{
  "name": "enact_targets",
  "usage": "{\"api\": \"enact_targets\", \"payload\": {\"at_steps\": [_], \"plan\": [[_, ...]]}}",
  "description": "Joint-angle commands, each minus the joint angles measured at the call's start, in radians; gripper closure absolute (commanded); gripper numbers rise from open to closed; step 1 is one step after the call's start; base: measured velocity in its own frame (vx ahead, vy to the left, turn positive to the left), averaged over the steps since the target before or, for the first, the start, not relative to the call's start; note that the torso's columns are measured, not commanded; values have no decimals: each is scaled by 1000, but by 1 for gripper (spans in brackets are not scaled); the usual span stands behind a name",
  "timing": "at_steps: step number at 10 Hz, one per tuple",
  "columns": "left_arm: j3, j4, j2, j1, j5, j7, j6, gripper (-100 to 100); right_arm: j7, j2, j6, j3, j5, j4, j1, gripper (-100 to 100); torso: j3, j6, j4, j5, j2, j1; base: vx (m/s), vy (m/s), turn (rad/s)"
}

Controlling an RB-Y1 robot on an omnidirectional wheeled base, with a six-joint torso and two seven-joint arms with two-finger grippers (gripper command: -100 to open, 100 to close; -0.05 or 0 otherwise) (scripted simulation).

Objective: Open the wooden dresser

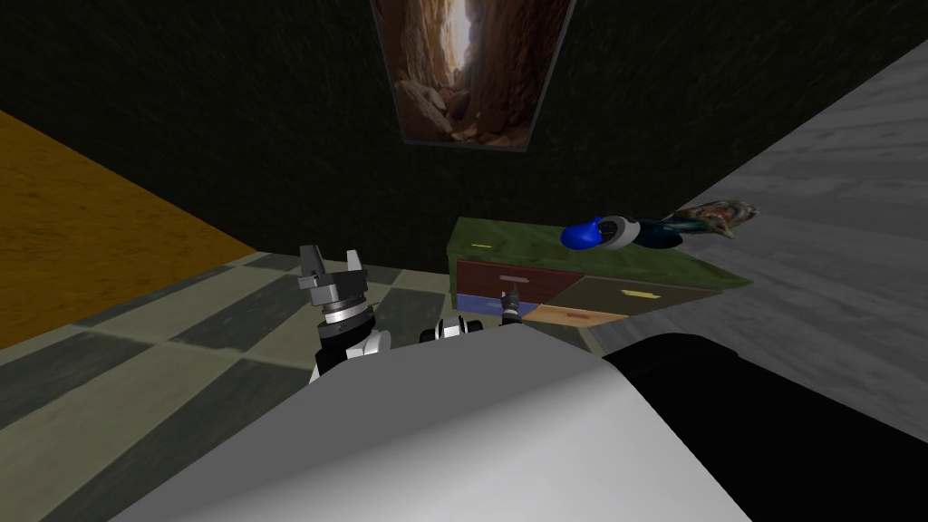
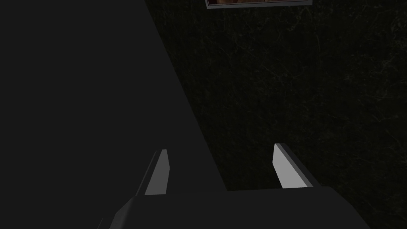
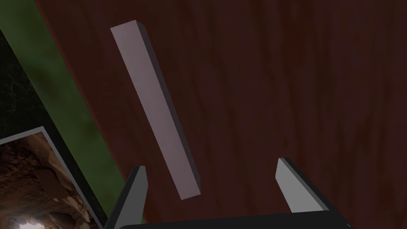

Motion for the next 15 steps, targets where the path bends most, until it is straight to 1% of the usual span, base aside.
{"api": "enact_targets", "payload": {"at_steps": [1,2,4,7,8,9,10,11,12,13,15], "plan": [[0,0,0,0,0,0,0,0,18,-16,49,17,78,34,-6,-100,0,0,0,0,0,0,54,16,64],[0,0,0,0,0,0,0,0,18,-16,49,17,89,34,-6,-100,-1,0,0,0,-1,1,44,9,20],[0,0,0,0,0,0,0,0,30,-35,84,29,152,60,-11,-100,0,0,0,0,0,0,41,6,47],[0,0,0,0,0,0,0,0,42,-62,118,40,212,85,-15,-100,0,0,0,0,0,0,38,8,28],[0,0,0,0,0,0,0,0,39,-56,110,38,200,80,-14,-100,0,0,0,0,0,0,13,1,5],[0,0,0,0,0,0,0,0,49,-66,83,25,189,54,-16,-100,1,0,0,0,1,0,78,-8,-22],[0,0,0,0,0,0,0,0,42,-61,103,33,196,74,-17,-100,-1,0,0,0,-3,0,50,-5,-2],[0,0,0,0,0,0,0,0,42,-62,101,32,196,73,-18,100,-1,0,0,0,-1,0,7,-1,1],[0,0,0,0,0,0,0,0,42,-60,99,38,206,54,-3,100,1,0,0,0,1,0,-122,23,-63],[0,0,0,0,0,0,0,0,42,-60,98,39,208,49,1,100,3,-1,-1,-3,4,-2,-180,59,-45],[0,0,0,0,0,0,0,0,42,-59,96,45,218,31,15,100,1,0,1,0,2,0,-181,57,-39]]}}
